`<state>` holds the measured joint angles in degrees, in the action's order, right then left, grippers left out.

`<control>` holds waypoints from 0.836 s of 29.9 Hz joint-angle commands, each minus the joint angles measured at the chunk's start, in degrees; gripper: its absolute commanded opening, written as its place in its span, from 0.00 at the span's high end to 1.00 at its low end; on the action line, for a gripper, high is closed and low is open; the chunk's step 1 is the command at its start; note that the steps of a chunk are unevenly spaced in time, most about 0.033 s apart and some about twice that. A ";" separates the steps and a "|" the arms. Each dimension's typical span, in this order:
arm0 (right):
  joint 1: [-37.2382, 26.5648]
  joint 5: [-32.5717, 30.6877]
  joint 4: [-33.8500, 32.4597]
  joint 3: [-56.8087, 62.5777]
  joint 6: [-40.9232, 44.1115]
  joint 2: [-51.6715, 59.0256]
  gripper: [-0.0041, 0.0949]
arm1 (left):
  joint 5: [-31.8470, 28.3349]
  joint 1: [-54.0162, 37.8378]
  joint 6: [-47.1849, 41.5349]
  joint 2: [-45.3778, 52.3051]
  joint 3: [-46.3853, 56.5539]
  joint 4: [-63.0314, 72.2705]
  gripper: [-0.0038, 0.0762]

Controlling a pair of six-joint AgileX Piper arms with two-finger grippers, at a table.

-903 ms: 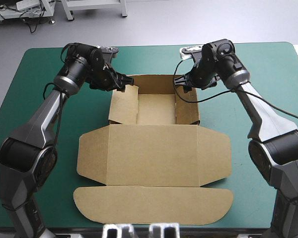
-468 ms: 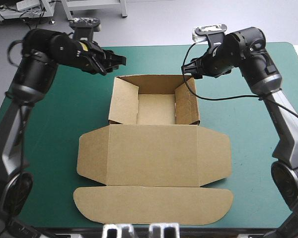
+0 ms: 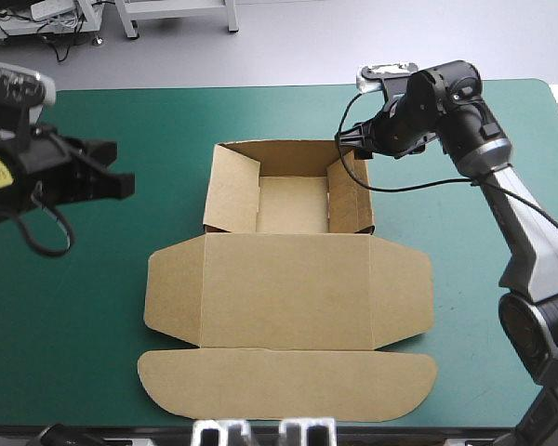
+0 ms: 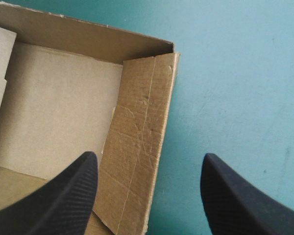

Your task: Fold the box

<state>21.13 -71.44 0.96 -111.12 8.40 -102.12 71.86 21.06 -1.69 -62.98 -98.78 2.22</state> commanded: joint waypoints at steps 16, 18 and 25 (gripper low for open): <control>0.01 0.01 2.82 -0.86 -0.09 -11.24 0.66 | -4.30 0.22 -6.45 40.74 54.27 -7.40 0.96; 0.01 0.01 2.82 -0.86 -1.95 -11.42 0.70 | -4.72 0.22 -6.45 43.64 57.91 -8.19 0.96; 0.01 -0.09 -0.96 -0.98 -1.82 -11.42 0.98 | -5.33 0.22 -11.68 52.86 66.33 -9.25 0.96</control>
<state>21.13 -70.83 1.81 -110.67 6.91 -116.76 70.14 21.06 -10.66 -11.98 -33.07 -7.01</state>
